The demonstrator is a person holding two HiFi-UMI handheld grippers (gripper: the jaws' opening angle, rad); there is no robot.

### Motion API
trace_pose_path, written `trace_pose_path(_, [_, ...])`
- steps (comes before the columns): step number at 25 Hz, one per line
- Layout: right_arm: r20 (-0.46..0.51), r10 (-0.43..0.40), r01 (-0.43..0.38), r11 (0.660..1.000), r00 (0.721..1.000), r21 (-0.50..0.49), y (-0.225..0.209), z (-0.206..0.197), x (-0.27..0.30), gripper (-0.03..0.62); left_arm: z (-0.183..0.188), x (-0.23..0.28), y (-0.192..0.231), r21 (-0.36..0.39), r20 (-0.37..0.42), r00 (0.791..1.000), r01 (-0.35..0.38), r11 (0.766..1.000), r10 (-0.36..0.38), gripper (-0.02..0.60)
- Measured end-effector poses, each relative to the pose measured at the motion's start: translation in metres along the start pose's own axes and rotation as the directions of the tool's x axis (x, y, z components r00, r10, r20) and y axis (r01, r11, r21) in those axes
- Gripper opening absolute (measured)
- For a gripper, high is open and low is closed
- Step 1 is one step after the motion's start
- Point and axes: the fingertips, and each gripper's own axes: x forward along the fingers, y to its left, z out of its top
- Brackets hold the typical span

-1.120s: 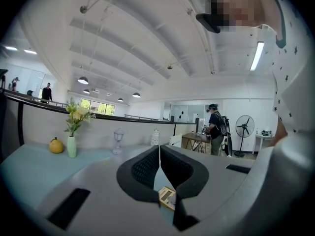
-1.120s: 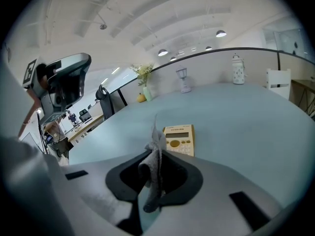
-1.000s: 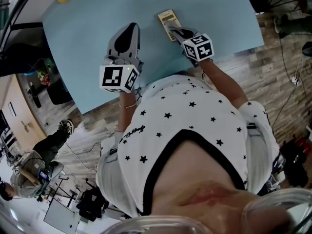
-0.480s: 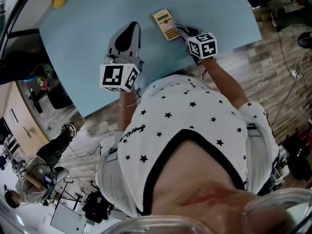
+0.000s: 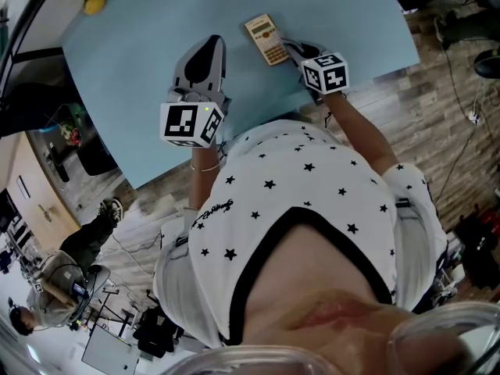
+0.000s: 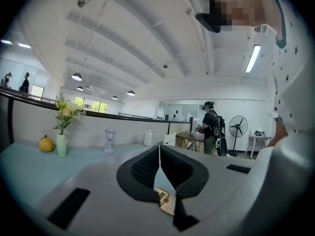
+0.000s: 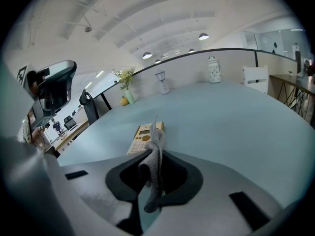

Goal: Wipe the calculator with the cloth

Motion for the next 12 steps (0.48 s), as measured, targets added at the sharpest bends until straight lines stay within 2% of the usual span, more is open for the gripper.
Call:
trace_pose_path(6, [0.034,-0.01,0.01,1.0,0.999,0.0,-0.006,0.015,-0.002,0.044,0.0,-0.005,0.005,-0.002,0.005,1.0,-0.018,1.0,0.018,0.032])
trace_pose_path(12, [0.163,-0.032,0.036,0.999,0.986,-0.02,-0.018,0.067,-0.016,0.044,0.001,-0.013,0.012,0.001,0.013,0.999,-0.052,0.999,0.052,0.032])
